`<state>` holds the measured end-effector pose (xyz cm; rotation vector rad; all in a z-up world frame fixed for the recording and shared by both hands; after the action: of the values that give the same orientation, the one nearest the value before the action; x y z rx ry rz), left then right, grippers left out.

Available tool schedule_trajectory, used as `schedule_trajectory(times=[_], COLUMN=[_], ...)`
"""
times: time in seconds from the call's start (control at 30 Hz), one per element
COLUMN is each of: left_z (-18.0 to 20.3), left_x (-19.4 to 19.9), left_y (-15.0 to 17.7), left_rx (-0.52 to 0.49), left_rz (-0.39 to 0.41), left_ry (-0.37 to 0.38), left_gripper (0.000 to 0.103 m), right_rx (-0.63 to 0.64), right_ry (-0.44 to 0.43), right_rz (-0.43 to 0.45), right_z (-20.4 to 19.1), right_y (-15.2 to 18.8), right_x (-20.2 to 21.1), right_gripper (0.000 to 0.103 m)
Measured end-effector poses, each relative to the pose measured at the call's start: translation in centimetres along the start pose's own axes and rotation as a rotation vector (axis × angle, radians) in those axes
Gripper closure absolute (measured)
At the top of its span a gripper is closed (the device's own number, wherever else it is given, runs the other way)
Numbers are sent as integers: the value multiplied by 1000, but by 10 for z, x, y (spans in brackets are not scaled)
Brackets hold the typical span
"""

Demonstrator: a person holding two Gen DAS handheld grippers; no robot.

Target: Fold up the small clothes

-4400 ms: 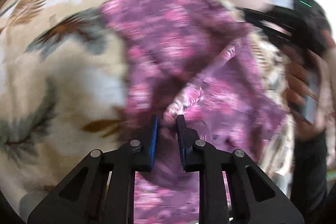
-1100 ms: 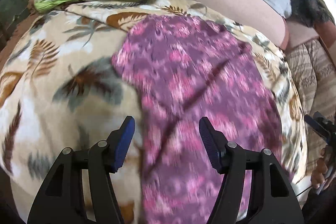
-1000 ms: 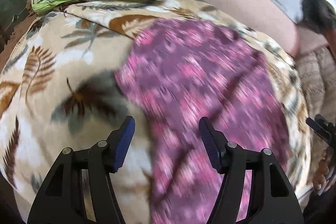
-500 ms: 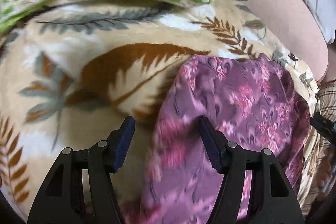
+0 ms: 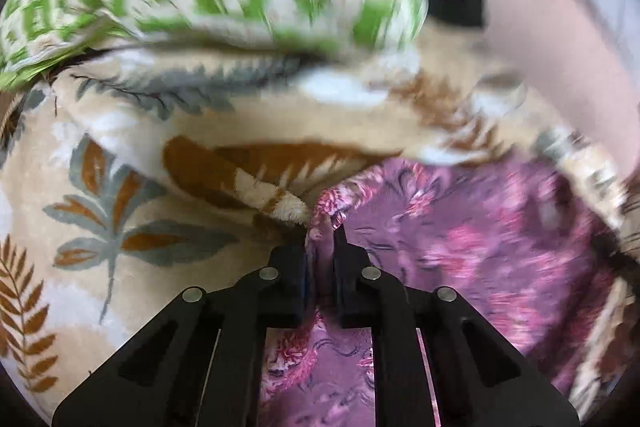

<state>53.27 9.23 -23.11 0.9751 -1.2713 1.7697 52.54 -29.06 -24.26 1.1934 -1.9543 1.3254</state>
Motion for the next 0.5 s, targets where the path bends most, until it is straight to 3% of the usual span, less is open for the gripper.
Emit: schedule_trajectory(times=[0.13, 0.23, 0.37, 0.5], left_z=[-4, -7, -11, -19], left_x=[74, 147, 227, 228], left_y=[16, 52, 144, 257], left_rx=[40, 5, -57, -125], left_rz=[65, 150, 232, 125], left_ry=[128, 188, 226, 170], left_gripper=[97, 97, 97, 97], right_rx=[65, 128, 124, 4], right_ry=[-52, -84, -107, -75], right_rz=[131, 223, 293, 276], right_z=[-27, -50, -53, -27], right_y=[8, 44, 125, 231], right_x=[76, 144, 213, 232], right_gripper=[96, 96, 96, 96])
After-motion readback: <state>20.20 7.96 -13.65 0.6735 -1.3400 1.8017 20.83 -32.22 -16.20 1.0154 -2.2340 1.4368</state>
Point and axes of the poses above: each gripper's, at about its wrist camera, not at the fingertips, and x roughly against the way its jaws point, z to its right, y to its underside, the point moved 9 cm from there along -x, roughly the way its jaws point, and after that the axes turned 8 degrees about x, right-handed, at the moved point
